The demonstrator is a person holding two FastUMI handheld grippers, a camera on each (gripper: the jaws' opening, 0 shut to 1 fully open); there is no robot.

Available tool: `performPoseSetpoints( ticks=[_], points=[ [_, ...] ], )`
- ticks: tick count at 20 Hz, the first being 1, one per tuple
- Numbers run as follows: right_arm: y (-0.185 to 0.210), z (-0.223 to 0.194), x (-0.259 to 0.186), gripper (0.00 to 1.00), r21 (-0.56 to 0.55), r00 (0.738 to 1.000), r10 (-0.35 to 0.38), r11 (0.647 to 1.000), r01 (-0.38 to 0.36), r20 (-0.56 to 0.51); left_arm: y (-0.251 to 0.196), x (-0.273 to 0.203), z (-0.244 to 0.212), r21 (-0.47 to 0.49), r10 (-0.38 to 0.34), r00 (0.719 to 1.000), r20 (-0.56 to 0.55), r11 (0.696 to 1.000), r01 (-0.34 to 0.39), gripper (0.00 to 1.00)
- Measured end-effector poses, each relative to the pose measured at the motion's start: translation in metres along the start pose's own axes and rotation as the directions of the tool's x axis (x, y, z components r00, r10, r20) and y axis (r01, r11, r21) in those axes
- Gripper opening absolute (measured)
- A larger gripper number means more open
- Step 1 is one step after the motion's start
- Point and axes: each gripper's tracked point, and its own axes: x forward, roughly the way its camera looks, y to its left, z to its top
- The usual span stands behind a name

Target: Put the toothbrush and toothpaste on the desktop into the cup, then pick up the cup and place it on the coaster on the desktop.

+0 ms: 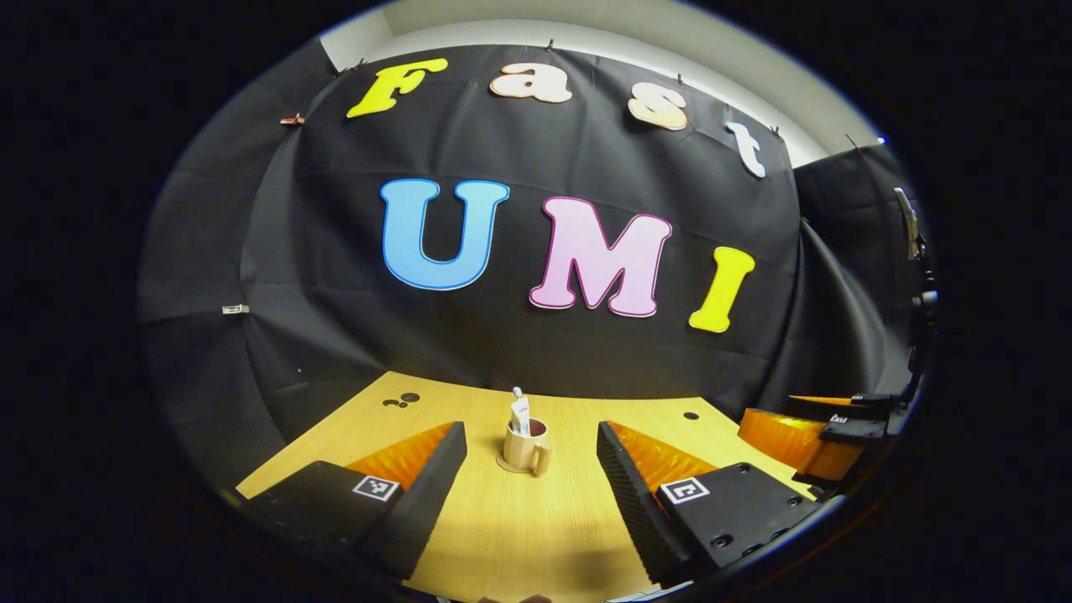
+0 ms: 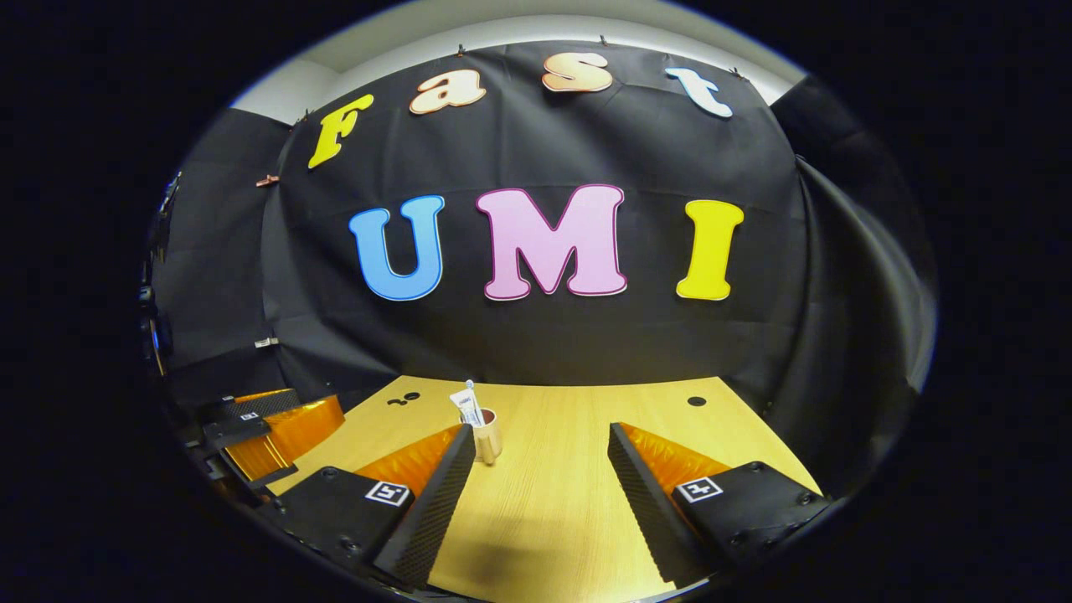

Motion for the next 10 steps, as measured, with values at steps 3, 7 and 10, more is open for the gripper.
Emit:
performPoseSetpoints(
  ticks=[3, 7, 10],
  points=[
    [0.003, -0.004, -0.005, 0.98, 0.000, 1.000, -0.022, 1.000, 0.022, 0.000, 0.003, -0.003, -0.004, 0.015, -0.019, 1.000, -0.011, 1.000, 0.019, 0.98],
    [0.006, -0.021, -0.015, 0.98, 0.003, 0.998, -0.052, 0.999, 0.052, -0.029, 0.002, -0.007, -0.007, 0.025, -0.050, 0.999, -0.021, 0.998, 0.051, 0.97],
    [0.010, -0.028, -0.024, 0.98, -0.007, 0.997, -0.069, 0.998, 0.069, -0.037, -0.004, -0.013, -0.011, 0.029, -0.082, 0.996, -0.027, 0.996, 0.083, 0.98]
  ],
)
